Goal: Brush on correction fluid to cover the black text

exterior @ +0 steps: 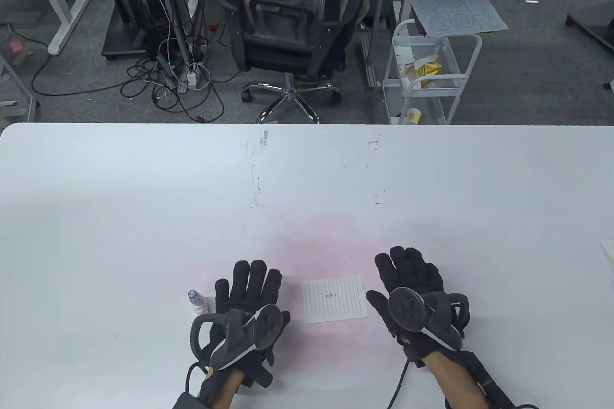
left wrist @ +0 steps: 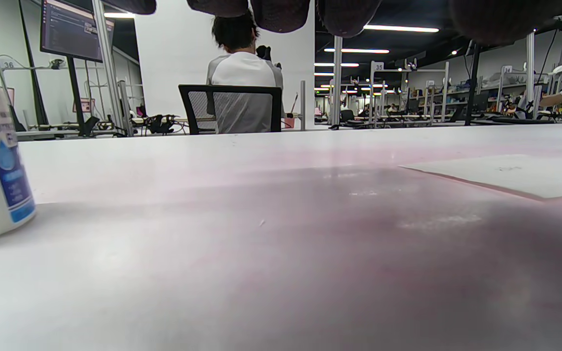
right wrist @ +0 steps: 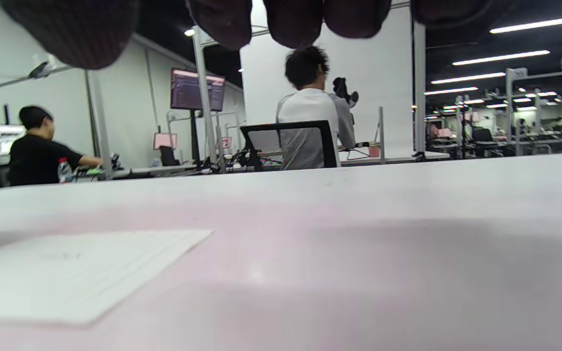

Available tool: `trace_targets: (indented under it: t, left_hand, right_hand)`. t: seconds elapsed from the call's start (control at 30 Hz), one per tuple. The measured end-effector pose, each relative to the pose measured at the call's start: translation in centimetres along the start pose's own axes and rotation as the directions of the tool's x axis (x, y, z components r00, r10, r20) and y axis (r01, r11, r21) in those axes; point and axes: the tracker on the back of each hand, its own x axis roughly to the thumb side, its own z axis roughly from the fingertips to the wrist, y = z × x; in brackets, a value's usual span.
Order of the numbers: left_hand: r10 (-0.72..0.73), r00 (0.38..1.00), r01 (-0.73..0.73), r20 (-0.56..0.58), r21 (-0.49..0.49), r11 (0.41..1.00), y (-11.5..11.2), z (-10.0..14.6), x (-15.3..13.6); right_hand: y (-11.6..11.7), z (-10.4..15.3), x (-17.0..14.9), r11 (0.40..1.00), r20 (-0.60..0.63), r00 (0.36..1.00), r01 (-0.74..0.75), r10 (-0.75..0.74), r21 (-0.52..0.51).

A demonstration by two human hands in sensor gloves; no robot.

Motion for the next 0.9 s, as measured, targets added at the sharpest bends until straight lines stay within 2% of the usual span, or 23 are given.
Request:
trace_targets:
  t: [0.13, 0.3, 0.4, 0.47, 0.53, 0.63, 0.77, 0.9]
  left_hand:
    - [0.005, 1.000, -0.005, -0.005, -0.008, 1.000, -0.1, -0.1, 0.0]
    - [-0.006, 1.000, 0.006, -0.019, 0.019, 1.000, 0.5, 0.0, -0.7]
    - [0.005, 1.000, -0.002, -0.029, 0.094, 0.996, 1.9, 0.5, -1.4]
    - [0.028, 0.999, -0.021, -0.037, 0.185, 0.982, 3.4, 1.1, -2.2]
    - [0.067, 0.996, -0.048, -0.061, 0.269, 0.962, 4.7, 1.8, -3.4]
    - [0.167, 0.980, -0.124, -0.105, 0.332, 0.935, 5.7, 2.4, -5.6]
    - [0.352, 0.919, -0.281, -0.176, 0.335, 0.900, 5.1, 2.8, -9.9]
    - [0.459, 0.854, -0.379, -0.245, 0.313, 0.871, 4.0, 3.0, -13.1]
  right_hand:
    - [0.9, 0.1, 0.8, 0.993, 0.042, 0.993, -0.110, 0.108, 0.045]
    - [1.1, 0.0, 1.4, 0.990, 0.063, 0.989, -0.134, 0.131, 0.049]
    - [0.9, 0.0, 1.4, 0.993, 0.058, 0.992, -0.112, 0.109, 0.037]
    - [0.8, 0.0, 1.4, 0.994, 0.055, 0.993, -0.103, 0.101, 0.035]
    - [0.9, 0.0, 1.3, 0.994, 0.050, 0.994, -0.099, 0.097, 0.036]
    - [1.0, 0.0, 1.3, 0.995, 0.047, 0.995, -0.093, 0.091, 0.041]
    - [1.0, 0.0, 1.3, 0.995, 0.043, 0.995, -0.090, 0.088, 0.051]
    - [1.0, 0.0, 1.3, 0.994, 0.041, 0.996, -0.086, 0.084, 0.060]
